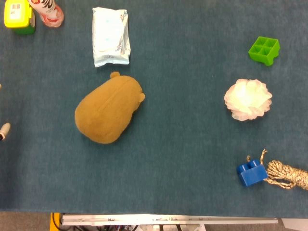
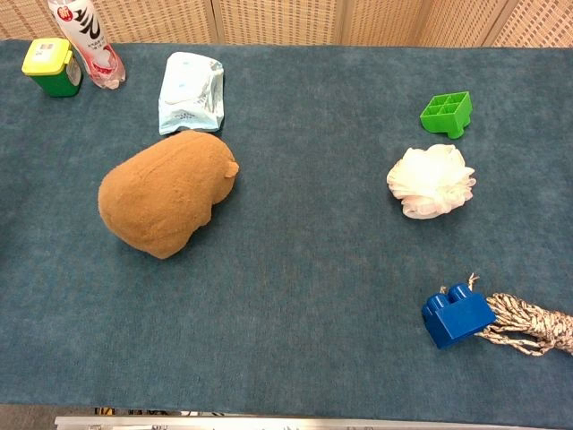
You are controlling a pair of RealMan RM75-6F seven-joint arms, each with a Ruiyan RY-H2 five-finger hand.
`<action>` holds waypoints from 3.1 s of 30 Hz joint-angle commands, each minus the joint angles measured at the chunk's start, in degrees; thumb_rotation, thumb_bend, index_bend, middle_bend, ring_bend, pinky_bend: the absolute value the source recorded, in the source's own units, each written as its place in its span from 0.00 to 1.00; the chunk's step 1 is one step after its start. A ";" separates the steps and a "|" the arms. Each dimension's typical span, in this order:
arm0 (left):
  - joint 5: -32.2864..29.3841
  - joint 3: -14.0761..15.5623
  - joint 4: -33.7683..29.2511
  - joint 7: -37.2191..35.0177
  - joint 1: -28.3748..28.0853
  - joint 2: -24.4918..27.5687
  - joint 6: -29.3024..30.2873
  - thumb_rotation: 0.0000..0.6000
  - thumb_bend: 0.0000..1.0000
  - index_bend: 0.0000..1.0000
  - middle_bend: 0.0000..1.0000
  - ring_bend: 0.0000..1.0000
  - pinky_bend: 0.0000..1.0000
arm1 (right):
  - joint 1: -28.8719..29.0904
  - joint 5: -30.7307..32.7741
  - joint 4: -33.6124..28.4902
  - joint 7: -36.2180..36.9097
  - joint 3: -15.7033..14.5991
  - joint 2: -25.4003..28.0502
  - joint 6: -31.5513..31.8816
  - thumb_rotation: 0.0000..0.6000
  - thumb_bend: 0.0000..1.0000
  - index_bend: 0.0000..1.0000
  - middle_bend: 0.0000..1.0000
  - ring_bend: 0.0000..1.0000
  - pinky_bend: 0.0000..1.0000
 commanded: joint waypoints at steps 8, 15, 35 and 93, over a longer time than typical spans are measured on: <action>1.52 0.41 -0.07 -2.57 -0.29 0.53 -0.23 1.00 0.19 0.18 0.19 0.12 0.00 | 0.12 -0.51 -0.69 0.93 0.12 0.82 0.20 1.00 0.10 0.37 0.34 0.24 0.23; 4.75 0.25 0.19 -8.43 -2.85 2.09 -2.51 1.00 0.19 0.18 0.19 0.12 0.00 | 0.98 -1.22 -2.89 1.01 1.31 3.15 0.71 1.00 0.10 0.37 0.34 0.24 0.23; 9.76 -1.48 2.15 -23.52 -18.08 -0.46 -18.27 0.44 0.16 0.18 0.19 0.12 0.00 | 1.98 -1.88 -5.93 1.33 1.75 5.84 0.38 1.00 0.10 0.37 0.34 0.24 0.23; -6.39 -0.51 7.57 -2.74 -35.09 -14.41 -35.78 0.13 0.13 0.23 0.20 0.12 0.00 | 1.10 1.09 -2.37 5.27 0.61 5.60 -1.91 1.00 0.10 0.37 0.34 0.24 0.23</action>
